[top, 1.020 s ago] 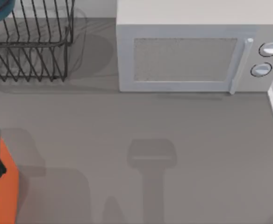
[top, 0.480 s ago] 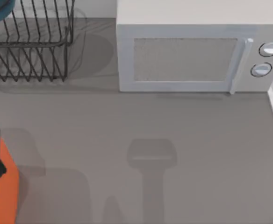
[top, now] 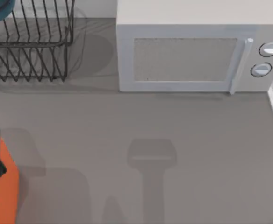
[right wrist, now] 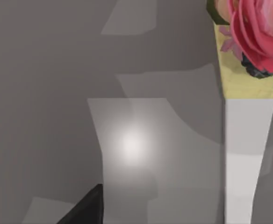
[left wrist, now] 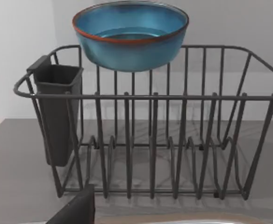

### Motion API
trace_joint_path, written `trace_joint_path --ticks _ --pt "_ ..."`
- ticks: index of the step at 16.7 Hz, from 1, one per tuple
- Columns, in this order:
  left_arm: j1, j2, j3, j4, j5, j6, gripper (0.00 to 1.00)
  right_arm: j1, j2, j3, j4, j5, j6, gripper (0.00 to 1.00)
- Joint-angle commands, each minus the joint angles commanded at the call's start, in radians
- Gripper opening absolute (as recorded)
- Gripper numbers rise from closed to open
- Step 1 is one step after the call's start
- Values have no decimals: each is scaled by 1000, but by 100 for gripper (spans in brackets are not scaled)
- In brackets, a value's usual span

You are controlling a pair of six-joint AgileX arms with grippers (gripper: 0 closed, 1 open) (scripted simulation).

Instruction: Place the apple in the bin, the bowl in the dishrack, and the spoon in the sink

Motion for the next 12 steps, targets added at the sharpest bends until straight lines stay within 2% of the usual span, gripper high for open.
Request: trace_joint_path --ticks 4,12 --pt "0 0 0 0 0 0 100 0 0 0 0 0 0 2" --pt "0 0 0 0 0 0 100 0 0 0 0 0 0 0"
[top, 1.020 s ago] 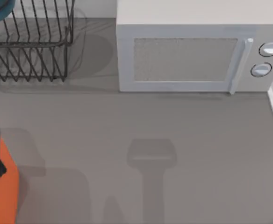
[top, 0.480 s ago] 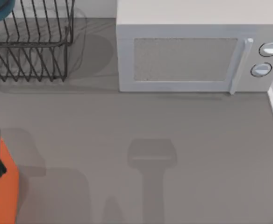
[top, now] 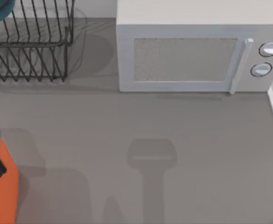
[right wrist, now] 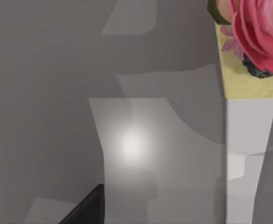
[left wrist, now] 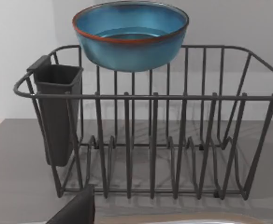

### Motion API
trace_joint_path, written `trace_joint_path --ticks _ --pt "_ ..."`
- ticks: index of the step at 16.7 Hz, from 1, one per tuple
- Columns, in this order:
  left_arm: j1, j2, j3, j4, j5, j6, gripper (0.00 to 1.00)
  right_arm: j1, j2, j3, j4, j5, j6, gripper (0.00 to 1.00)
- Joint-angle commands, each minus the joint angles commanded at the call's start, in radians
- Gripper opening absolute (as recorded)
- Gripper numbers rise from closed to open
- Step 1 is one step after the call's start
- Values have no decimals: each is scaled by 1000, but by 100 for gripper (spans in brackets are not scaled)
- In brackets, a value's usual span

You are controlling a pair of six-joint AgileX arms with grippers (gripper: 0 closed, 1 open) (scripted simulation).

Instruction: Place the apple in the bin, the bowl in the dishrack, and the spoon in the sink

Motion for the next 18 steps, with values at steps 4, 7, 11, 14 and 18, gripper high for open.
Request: trace_joint_path --ticks 4,7,11,14,18 --pt "0 0 0 0 0 0 100 -4 -80 58 -115 -16 1 0" --pt "0 0 0 0 0 0 100 -5 -116 125 -224 -17 -4 0" --pt "0 0 0 0 0 0 100 -6 -185 233 -400 -17 -6 0" --pt "0 0 0 0 0 0 100 -6 -229 295 -503 -16 -6 0" --pt "0 0 0 0 0 0 100 -6 -241 310 -525 -16 -5 0"
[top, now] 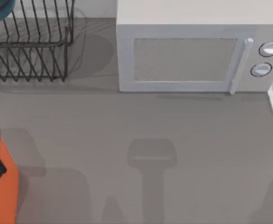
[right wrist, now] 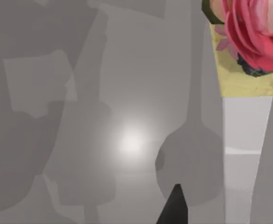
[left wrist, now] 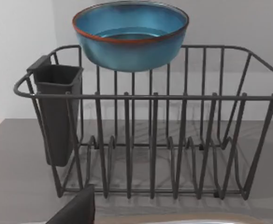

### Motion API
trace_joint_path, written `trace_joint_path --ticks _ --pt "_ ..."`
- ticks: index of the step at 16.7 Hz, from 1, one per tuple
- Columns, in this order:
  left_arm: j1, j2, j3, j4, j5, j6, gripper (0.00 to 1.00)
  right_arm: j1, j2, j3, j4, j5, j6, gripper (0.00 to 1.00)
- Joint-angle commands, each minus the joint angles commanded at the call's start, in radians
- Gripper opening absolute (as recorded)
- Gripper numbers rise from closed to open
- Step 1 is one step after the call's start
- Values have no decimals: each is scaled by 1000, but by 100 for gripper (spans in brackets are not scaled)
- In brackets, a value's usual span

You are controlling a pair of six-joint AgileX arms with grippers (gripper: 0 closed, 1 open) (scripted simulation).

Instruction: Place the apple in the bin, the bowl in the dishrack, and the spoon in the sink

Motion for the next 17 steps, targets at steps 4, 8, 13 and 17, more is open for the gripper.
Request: trace_joint_path --ticks 4,8,13,17 --pt "0 0 0 0 0 0 100 7 33 29 -12 0 9 0" --pt "0 0 0 0 0 0 100 43 198 221 -88 3 49 0" --pt "0 0 0 0 0 0 100 128 531 684 -245 6 134 0" --pt "0 0 0 0 0 0 100 212 828 1133 -381 7 220 0"
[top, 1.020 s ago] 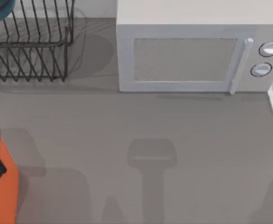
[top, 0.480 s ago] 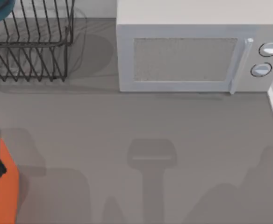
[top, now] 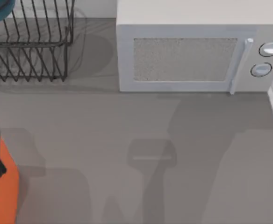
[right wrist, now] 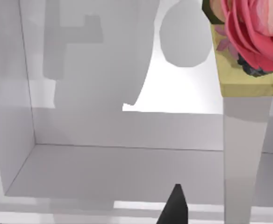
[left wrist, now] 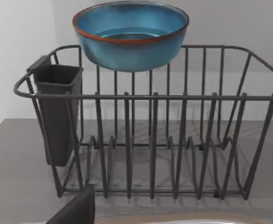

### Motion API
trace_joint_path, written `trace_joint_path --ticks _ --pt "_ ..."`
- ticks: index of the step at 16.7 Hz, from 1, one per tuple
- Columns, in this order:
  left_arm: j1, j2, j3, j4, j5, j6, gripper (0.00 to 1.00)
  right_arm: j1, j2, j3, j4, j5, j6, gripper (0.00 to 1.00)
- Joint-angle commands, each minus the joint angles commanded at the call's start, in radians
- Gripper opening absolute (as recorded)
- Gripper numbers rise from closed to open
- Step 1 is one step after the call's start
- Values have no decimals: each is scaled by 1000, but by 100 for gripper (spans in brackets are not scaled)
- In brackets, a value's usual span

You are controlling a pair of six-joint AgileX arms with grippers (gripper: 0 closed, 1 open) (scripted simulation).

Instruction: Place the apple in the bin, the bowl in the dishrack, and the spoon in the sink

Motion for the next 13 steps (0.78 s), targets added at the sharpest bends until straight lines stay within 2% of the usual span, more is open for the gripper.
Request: trace_joint_path --ticks 4,7,10,13 --pt "0 0 0 0 0 0 100 83 248 389 -106 2 87 0" --pt "0 0 0 0 0 0 100 134 379 590 -155 6 141 0" --pt "0 0 0 0 0 0 100 165 450 697 -178 9 174 0" --pt "0 0 0 0 0 0 100 172 463 717 -182 10 180 0"
